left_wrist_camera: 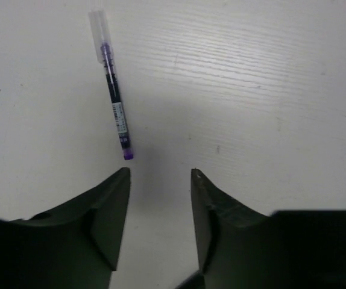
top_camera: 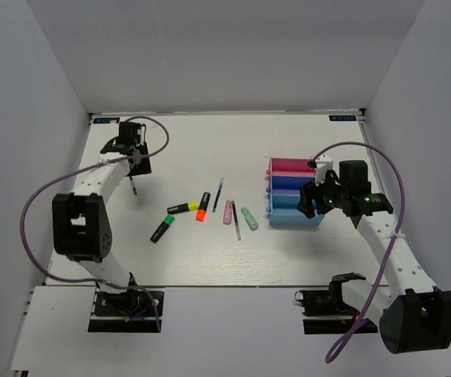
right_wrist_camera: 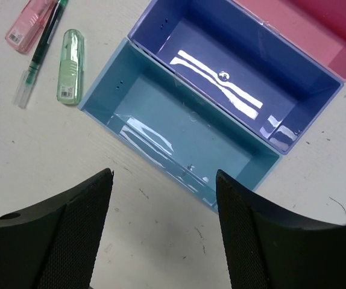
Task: Sort the stationery into containers
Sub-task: Pick up the pen from the center of the board.
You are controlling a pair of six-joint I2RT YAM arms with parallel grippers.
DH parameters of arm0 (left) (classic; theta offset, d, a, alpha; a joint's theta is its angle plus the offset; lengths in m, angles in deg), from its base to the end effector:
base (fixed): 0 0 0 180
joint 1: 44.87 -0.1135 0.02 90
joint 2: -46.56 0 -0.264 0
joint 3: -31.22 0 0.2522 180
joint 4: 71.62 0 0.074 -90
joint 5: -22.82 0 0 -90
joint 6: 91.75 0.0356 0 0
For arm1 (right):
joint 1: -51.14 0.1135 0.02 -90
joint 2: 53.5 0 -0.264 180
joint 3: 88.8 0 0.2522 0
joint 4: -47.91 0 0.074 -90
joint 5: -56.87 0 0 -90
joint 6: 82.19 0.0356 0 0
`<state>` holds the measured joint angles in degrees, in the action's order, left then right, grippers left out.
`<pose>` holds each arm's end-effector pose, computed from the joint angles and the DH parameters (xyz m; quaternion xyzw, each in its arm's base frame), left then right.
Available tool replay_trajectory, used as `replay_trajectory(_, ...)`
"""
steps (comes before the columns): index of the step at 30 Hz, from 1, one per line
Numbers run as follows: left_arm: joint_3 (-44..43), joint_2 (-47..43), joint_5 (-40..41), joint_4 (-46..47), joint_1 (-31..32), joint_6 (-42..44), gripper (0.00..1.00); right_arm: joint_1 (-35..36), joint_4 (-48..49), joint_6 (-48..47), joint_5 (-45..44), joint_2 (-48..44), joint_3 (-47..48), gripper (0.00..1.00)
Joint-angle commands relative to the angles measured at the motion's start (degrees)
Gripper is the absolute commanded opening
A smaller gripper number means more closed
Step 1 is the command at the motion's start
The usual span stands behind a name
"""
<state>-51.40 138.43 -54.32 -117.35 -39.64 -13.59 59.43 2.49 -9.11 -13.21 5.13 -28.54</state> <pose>0.3392 -0.0231 0.2478 -0.0883 0.9441 0.0612 0.3115 0.2083 0.0426 0.2717 -0.2639 0.8693 0.1296 0.3974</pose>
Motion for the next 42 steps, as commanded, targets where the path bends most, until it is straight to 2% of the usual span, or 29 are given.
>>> replay_trajectory(1, -8.09, 6.09, -2.92, -5.55, -3.73, 6.21, 0.52, 0.23, 0.02, 0.23, 1.09, -1.59, 1.93, 0.72)
replay_trajectory(3, -10.41, 11.37, -3.19, -8.72, -6.36, 5.34, 0.49, 0.32, 0.11, 0.4, 0.47, -2.38, 1.84, 0.72)
replay_trajectory(6, -12.7, 15.16, -2.84, -8.56, -7.26, 4.81, 0.55, 0.23, 0.63, 0.58, -0.5, -2.91, 1.58, 0.72)
replay_trajectory(11, -15.24, 19.21, -3.37, -8.29, -7.96, 3.57, 0.57, 0.32, 0.81, 0.58, -1.11, -3.09, 1.57, 0.72)
replay_trajectory(18, -13.94, 23.79, -4.78, -6.45, -7.96, 2.52, 0.57, 0.32, 0.99, 0.93, -2.52, -2.82, 1.58, 0.72)
replay_trajectory(22, -11.56, 24.93, -4.87, -5.04, -8.22, 1.82, 0.52, 0.05, 1.07, 1.19, -2.87, -2.73, 1.75, 0.73)
replay_trajectory(23, -11.39, 25.1, -4.78, -4.95, -8.31, 1.47, 0.49, 0.14, 1.07, 1.11, -2.87, -2.65, 1.75, 0.73)
replay_trajectory(24, -11.04, 25.63, -5.04, -4.86, -8.48, 1.38, 0.4, 0.14, 0.99, 1.37, -3.05, -2.73, 1.75, 0.73)
replay_trajectory(26, -10.86, 26.16, -5.3, -5.47, -8.83, 0.85, 0.28, 0.05, 1.07, 1.37, -2.96, -2.64, 1.66, 0.73)
replay_trajectory(27, -10.42, 26.34, -5.91, -5.56, -9.1, 0.5, 0.18, 0.05, 1.33, 1.28, -3.22, -2.73, 1.58, 0.73)
replay_trajectory(30, -9.72, 26.16, -7.15, -5.39, -9.54, 0.32, 0.06, -0.03, 1.08, 1.37, -3.22, -2.73, 1.4, 0.73)
replay_trajectory(33, -9.45, 24.23, -10.56, -5.74, -9.54, 1.2, 0.01, 0.05, 1.51, 1.28, -3.22, -2.56, 1.22, 0.73)
replay_trajectory(35, -9.89, 21.26, -12.76, -5.74, -9.02, 1.64, 0.01, 0.05, 1.51, 1.28, -3.05, -2.64, 1.31, 0.87)
replay_trajectory(36, -10.15, 20.46, -14.34, -5.91, -7.62, 2.6, 0.01, -0.12, 1.34, 1.2, -2.87, -2.64, 1.14, 0.9)
replay_trajectory(39, -13.92, 17.12, -19.8, -8.97, -3.76, 5.06, 0.01, -0.03, 1.42, 0.76, -2.43, -2.73, 1.05, 0.9)
replay_trajectory(40, -18.2, 16.85, -20.76, -9.77, -1.91, 7.33, 0.01, 0.05, 1.34, 0.5, -1.65, -2.82, 1.14, 0.88)
replay_trajectory(42, -20.6, 15.89, -24.72, -11.63, 1.52, 8.58, 0.01, 0.05, 1.34, 0.23, -0.85, -2.73, 0.79, 0.63)
